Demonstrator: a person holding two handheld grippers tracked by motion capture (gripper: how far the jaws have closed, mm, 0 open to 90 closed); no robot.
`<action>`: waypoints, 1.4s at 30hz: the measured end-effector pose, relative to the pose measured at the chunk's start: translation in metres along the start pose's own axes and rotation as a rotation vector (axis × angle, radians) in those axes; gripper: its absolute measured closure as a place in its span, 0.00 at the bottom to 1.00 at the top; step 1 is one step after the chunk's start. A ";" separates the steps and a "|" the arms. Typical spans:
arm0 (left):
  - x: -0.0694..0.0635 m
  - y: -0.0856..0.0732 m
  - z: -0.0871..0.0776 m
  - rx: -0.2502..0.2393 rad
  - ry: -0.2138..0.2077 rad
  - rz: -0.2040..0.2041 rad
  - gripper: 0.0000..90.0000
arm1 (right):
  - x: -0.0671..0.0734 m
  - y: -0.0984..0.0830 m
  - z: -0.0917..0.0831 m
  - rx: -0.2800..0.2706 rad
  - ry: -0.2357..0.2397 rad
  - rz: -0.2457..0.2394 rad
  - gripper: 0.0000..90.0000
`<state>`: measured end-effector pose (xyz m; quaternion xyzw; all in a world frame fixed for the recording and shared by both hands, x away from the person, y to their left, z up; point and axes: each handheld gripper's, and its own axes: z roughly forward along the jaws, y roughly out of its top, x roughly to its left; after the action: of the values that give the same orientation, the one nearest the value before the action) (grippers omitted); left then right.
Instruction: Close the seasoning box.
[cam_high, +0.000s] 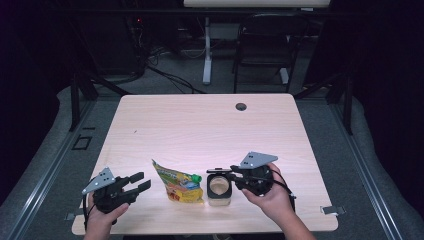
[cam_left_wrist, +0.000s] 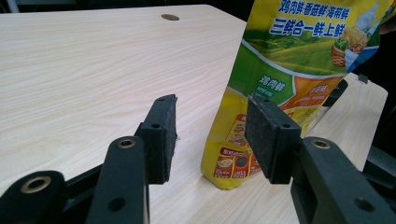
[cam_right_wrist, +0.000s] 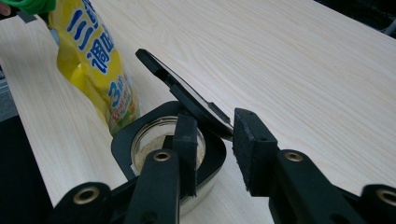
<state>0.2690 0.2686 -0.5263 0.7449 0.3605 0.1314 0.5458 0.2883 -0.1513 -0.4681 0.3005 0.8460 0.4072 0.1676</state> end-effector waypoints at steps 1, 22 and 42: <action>0.000 0.000 0.000 -0.001 0.000 0.000 0.60 | 0.000 -0.001 0.000 -0.001 0.000 -0.001 0.78; 0.000 0.000 0.000 -0.001 0.002 0.000 0.60 | 0.006 -0.018 -0.001 -0.011 0.000 0.012 0.78; 0.000 0.000 0.000 0.002 0.001 -0.001 0.60 | 0.014 -0.035 0.001 -0.021 -0.004 0.021 0.77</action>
<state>0.2690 0.2686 -0.5265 0.7454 0.3612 0.1309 0.5448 0.2656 -0.1584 -0.4967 0.3084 0.8382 0.4173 0.1681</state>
